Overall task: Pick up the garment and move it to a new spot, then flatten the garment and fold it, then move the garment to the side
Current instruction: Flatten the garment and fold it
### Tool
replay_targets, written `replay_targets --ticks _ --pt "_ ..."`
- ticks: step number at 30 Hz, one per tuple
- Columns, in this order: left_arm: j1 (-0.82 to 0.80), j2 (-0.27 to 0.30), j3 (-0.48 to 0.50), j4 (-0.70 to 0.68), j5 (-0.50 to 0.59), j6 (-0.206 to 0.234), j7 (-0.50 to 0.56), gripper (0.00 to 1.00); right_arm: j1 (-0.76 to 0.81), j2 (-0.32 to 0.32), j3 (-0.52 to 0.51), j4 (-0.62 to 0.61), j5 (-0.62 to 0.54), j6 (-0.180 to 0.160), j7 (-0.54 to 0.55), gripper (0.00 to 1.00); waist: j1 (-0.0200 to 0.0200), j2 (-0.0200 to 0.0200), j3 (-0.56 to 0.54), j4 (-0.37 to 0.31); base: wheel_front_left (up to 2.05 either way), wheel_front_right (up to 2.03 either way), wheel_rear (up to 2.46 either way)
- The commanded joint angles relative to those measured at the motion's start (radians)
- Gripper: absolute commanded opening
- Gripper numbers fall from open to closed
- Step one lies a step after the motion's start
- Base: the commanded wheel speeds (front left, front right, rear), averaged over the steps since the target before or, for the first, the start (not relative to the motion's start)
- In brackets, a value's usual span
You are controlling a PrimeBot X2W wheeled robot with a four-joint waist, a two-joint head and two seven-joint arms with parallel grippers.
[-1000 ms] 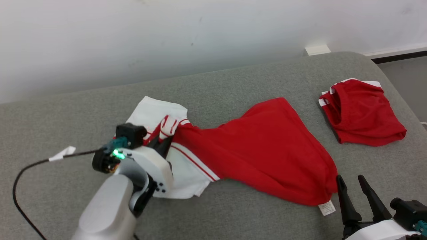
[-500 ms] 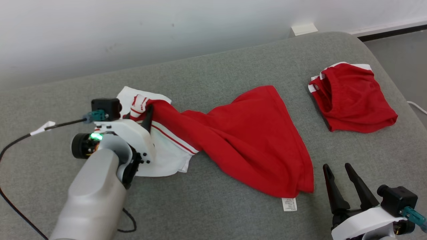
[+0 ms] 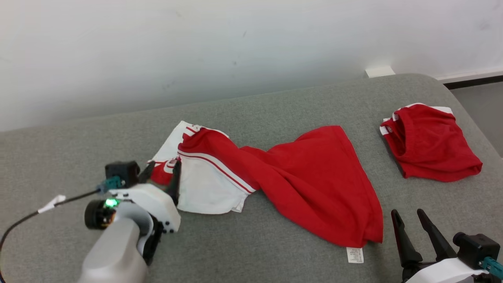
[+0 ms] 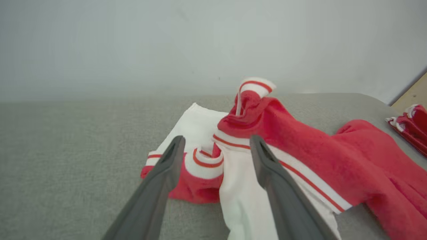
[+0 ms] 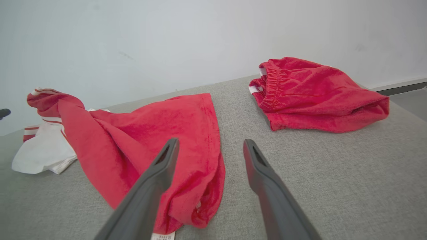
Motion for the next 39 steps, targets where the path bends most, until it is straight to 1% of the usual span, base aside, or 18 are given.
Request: replay_targets --ticks 1,6,9,16,17,18,19,20,21,25,30,33,36,39 --pt "0.036 0.002 -0.008 -0.005 -0.005 -0.003 0.002 1.00 0.013 -0.006 -0.004 -0.007 -0.008 0.000 0.003 1.00 0.0001 0.0000 -0.011 0.011 0.00 0.00 0.00" --pt "0.121 -0.002 -0.028 -0.042 -0.042 -0.003 0.041 1.00 0.029 -0.004 -0.011 -0.020 -0.013 0.000 0.010 1.00 0.0001 0.0000 -0.007 0.011 0.00 0.00 0.00" --pt "0.154 0.009 -0.041 -0.067 -0.058 -0.004 0.065 1.00 0.028 -0.001 -0.017 -0.027 -0.017 0.000 0.015 1.00 0.0001 0.0000 0.004 0.008 0.00 0.00 0.00" --pt "0.176 0.006 -0.078 -0.123 -0.085 -0.004 0.123 1.00 0.008 0.014 -0.016 -0.026 -0.020 0.000 0.013 1.00 0.0001 0.0000 0.030 -0.016 0.00 0.00 0.00" --pt "0.176 0.010 -0.081 -0.127 -0.085 -0.004 0.126 0.98 0.008 0.015 -0.017 -0.023 -0.021 0.000 0.012 1.00 0.0001 0.0000 0.031 -0.018 0.00 0.00 0.00" --pt "0.176 0.013 -0.083 -0.132 -0.086 -0.004 0.130 0.83 0.007 0.015 -0.018 -0.020 -0.022 0.000 0.011 1.00 0.0001 0.0000 0.032 -0.021 0.00 0.00 0.00" --pt "0.177 0.014 -0.084 -0.134 -0.089 -0.002 0.133 0.47 0.006 0.016 -0.019 -0.017 -0.022 0.000 0.010 1.00 0.0001 0.0000 0.032 -0.023 0.00 0.00 0.00" --pt "0.179 0.016 -0.087 -0.136 -0.090 -0.003 0.135 0.21 0.006 0.016 -0.019 -0.015 -0.022 0.000 0.009 1.00 0.0001 0.0000 0.031 -0.024 0.00 0.00 0.00" --pt "0.180 0.018 -0.088 -0.139 -0.090 -0.003 0.138 0.00 0.006 0.016 -0.020 -0.013 -0.023 0.000 0.007 1.00 0.0001 0.0000 0.029 -0.025 0.00 0.00 0.00" --pt "0.190 0.024 -0.100 -0.155 -0.091 -0.002 0.149 0.00 0.017 0.013 -0.033 -0.006 -0.025 0.000 0.000 1.00 0.0001 0.0000 0.012 -0.005 0.00 0.00 0.00" --pt "0.200 0.045 -0.121 -0.222 -0.073 0.005 0.193 0.00 0.025 -0.003 -0.043 -0.014 -0.037 0.000 -0.001 1.00 0.0001 0.0000 -0.025 0.047 0.00 0.00 0.00" --pt "0.219 0.069 -0.137 -0.286 -0.073 0.013 0.272 0.00 0.035 -0.014 -0.056 -0.023 -0.042 0.000 0.005 1.00 0.0001 0.0000 -0.053 0.086 0.00 0.00 0.00" --pt "0.256 0.096 -0.139 -0.382 -0.093 0.024 0.364 0.00 0.048 -0.022 -0.072 -0.034 -0.047 0.000 0.014 1.00 0.0001 0.0000 -0.077 0.120 0.00 0.00 0.00" --pt "0.316 0.134 -0.138 -0.502 -0.117 0.053 0.468 0.00 0.059 -0.028 -0.093 -0.049 -0.052 0.000 0.024 1.00 0.0001 0.0000 -0.093 0.147 0.00 0.00 0.00"
